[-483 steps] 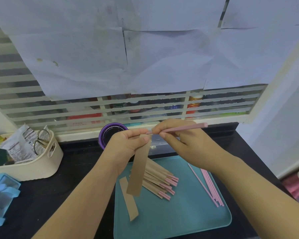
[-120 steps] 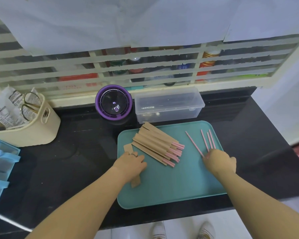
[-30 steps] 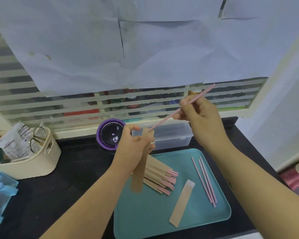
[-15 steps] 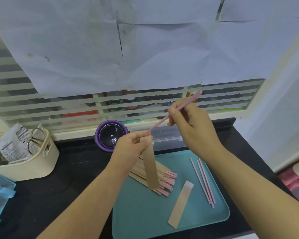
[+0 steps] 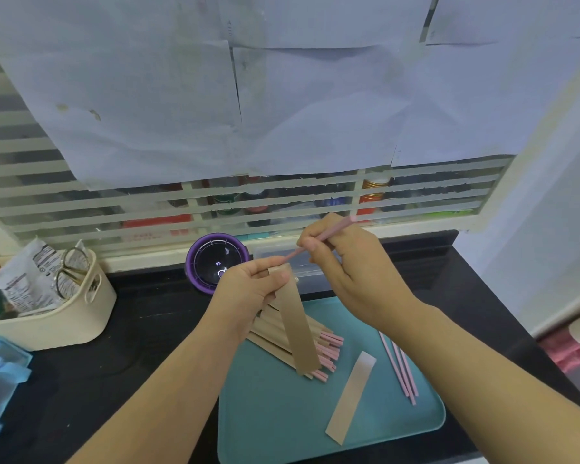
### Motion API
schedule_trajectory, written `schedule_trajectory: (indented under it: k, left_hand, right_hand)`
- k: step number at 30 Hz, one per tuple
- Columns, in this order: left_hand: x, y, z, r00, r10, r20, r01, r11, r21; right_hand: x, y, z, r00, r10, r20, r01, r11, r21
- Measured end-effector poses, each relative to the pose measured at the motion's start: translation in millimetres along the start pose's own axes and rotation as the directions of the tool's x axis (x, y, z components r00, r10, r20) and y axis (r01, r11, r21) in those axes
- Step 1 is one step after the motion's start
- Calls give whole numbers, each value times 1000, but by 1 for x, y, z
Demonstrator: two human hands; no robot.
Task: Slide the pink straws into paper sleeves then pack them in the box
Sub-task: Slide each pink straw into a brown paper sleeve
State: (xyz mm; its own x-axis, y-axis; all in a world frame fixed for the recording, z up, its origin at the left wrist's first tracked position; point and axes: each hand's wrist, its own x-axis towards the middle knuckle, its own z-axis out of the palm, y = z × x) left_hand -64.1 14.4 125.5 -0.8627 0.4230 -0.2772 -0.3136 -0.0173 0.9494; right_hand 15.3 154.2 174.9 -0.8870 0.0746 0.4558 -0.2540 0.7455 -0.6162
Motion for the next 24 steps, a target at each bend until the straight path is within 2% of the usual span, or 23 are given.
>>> schedule_trajectory:
  k: [11, 24]
  left_hand:
    - [-1, 2, 0, 1000, 2, 1, -2, 999, 45]
    - [-2, -1, 0, 1000, -19, 5, 19, 998, 60]
  right_hand:
    - [-1, 0, -2, 996, 54, 66, -55, 998, 4]
    - [-1, -1, -5, 988, 19, 153, -7, 997, -74]
